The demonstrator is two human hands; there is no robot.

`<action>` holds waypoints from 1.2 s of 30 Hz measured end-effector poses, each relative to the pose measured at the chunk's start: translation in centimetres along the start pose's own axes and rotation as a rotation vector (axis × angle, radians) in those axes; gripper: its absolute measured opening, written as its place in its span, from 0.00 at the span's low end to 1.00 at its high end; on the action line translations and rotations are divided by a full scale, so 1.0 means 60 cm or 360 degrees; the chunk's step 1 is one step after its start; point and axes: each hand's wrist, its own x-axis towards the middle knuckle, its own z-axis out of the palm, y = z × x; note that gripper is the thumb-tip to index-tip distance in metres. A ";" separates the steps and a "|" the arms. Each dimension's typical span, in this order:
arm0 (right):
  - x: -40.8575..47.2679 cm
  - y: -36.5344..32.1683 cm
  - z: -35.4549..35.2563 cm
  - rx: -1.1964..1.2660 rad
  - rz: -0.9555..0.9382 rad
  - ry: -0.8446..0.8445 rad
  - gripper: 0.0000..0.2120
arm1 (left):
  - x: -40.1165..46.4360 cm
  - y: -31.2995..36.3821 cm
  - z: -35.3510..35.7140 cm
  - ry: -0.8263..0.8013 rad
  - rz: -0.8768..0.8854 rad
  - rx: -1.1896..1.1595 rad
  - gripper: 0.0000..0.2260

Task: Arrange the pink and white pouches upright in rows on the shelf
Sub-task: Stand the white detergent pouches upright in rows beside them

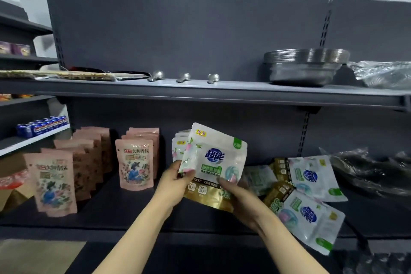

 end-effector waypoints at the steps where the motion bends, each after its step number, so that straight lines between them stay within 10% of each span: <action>1: 0.002 -0.003 0.000 -0.0019 -0.0021 -0.0049 0.24 | 0.001 -0.004 -0.002 -0.0007 0.0008 -0.0023 0.10; 13: 0.055 -0.027 0.014 -0.1253 -0.0088 0.0258 0.18 | 0.077 -0.060 -0.039 -0.0144 -0.0123 0.0577 0.32; 18: 0.090 -0.015 0.019 -0.1610 -0.0082 0.0497 0.20 | 0.106 -0.076 -0.032 0.0074 -0.0205 0.0741 0.17; 36: 0.136 0.048 0.012 -0.1645 0.0012 0.0692 0.21 | 0.141 -0.180 -0.034 0.0114 -0.0294 0.0420 0.19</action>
